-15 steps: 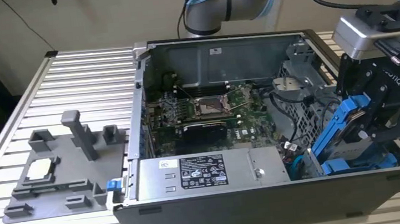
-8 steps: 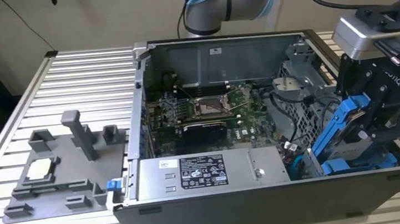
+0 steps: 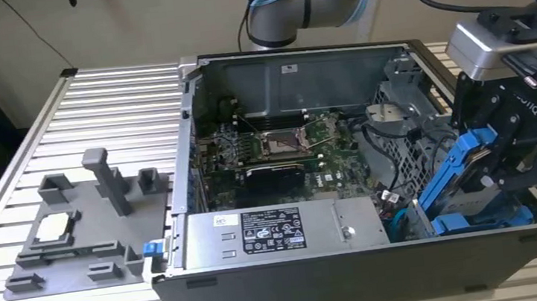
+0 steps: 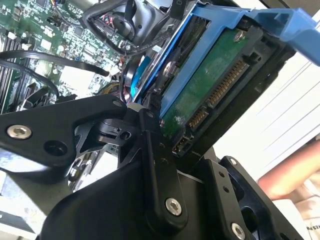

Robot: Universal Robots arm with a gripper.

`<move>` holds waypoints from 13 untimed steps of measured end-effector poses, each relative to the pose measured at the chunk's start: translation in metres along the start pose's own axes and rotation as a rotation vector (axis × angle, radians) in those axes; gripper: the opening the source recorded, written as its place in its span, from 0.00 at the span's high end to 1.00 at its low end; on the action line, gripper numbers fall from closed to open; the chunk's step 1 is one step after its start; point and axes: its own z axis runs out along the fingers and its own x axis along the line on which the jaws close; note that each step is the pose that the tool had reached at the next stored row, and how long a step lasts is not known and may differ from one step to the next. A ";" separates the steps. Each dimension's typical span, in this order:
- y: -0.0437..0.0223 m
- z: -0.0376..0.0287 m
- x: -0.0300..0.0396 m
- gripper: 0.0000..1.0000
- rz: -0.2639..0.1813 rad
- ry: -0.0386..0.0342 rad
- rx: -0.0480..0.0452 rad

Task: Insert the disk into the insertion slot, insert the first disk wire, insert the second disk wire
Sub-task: 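Insert the disk into the insertion slot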

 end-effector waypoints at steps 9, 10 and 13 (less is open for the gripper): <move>0.0004 -0.0054 -0.0003 0.60 0.000 0.0002 -0.0002; 0.0004 -0.0055 -0.0003 0.60 0.000 0.0004 -0.0001; 0.0007 -0.0055 -0.0003 0.68 0.000 0.0004 -0.0005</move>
